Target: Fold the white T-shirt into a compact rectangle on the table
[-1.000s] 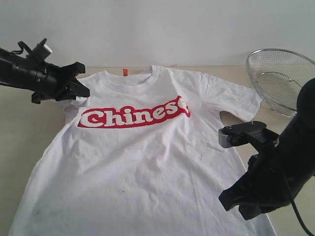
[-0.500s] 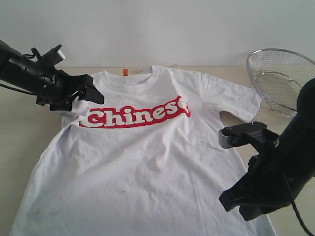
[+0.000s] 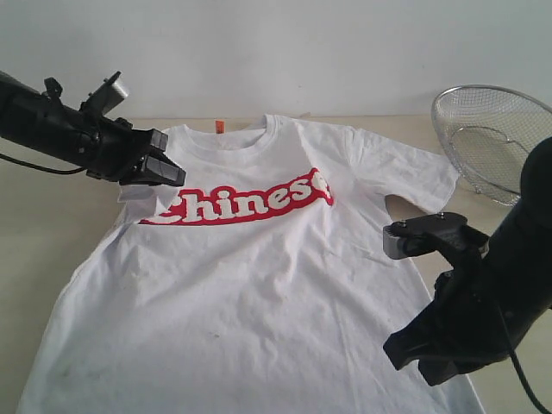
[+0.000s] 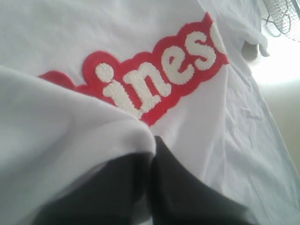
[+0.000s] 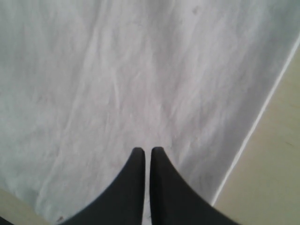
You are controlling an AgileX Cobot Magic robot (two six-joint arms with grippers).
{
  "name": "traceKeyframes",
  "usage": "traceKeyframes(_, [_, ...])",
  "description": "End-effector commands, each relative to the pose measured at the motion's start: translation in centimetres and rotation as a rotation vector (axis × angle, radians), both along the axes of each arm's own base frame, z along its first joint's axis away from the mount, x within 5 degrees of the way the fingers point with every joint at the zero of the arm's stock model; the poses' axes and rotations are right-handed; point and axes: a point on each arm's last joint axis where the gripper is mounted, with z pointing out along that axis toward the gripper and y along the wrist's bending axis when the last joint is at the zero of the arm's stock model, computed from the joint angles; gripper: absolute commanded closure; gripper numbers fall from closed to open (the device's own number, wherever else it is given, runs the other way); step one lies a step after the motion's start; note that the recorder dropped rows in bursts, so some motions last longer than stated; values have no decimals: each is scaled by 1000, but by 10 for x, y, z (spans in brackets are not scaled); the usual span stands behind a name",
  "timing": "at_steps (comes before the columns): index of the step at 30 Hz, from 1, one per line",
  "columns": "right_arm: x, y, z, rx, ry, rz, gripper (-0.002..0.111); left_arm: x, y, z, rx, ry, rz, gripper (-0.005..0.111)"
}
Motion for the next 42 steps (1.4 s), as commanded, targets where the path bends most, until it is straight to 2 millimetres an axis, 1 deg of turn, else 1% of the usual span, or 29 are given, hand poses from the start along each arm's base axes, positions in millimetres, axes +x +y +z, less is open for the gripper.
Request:
traceKeyframes(1, [0,0,3,6,-11,3,108,0,-4,2,-33,38,18,102])
traceKeyframes(3, [0,0,3,7,-11,2,108,1,-2,1,-21,50,47,102])
traceKeyframes(5, [0,0,3,7,-11,2,108,1,-2,1,-18,54,56,95])
traceKeyframes(7, [0,0,3,7,-11,2,108,1,-2,0,-15,53,56,81])
traceKeyframes(9, [0,0,3,7,-11,2,108,2,-1,0,-16,58,65,63])
traceKeyframes(11, [0,0,3,7,-11,2,108,2,-1,0,-20,72,87,42])
traceKeyframes(12, [0,0,3,7,-11,2,108,2,-1,0,-23,78,93,37])
traceKeyframes(13, [0,0,3,7,-9,3,108,2,-1,0,-24,79,91,34])
traceKeyframes(18, [0,0,3,7,-9,3,108,1,-2,1,-33,88,77,35])
traceKeyframes(20, [0,0,3,7,-9,3,108,0,-2,2,-34,86,73,40])
traceKeyframes(21, [0,0,3,7,-9,3,108,0,-2,2,-28,90,73,43])
traceKeyframes(22, [-1,0,3,7,-7,3,108,-2,-1,4,-15,108,82,49])
traceKeyframes(24, [-1,0,3,7,-3,4,108,-3,2,3,34,133,83,54])
traceKeyframes(26, [-1,0,3,7,-3,4,108,-3,7,4,115,163,79,53])
traceKeyframes(28, [-1,0,3,7,-3,4,108,-2,13,4,202,192,86,50])
traceKeyframes(30, [-1,0,3,7,-3,4,108,-2,16,5,244,211,79,47])
traceKeyframes(36, [0,0,3,7,-10,3,108,-4,15,23,220,186,69,46])
traceKeyframes(38, [0,0,3,7,-10,3,108,-7,16,30,233,176,55,46])
traceKeyframes(42, [0,0,3,7,-10,3,108,-15,21,39,300,219,56,46])
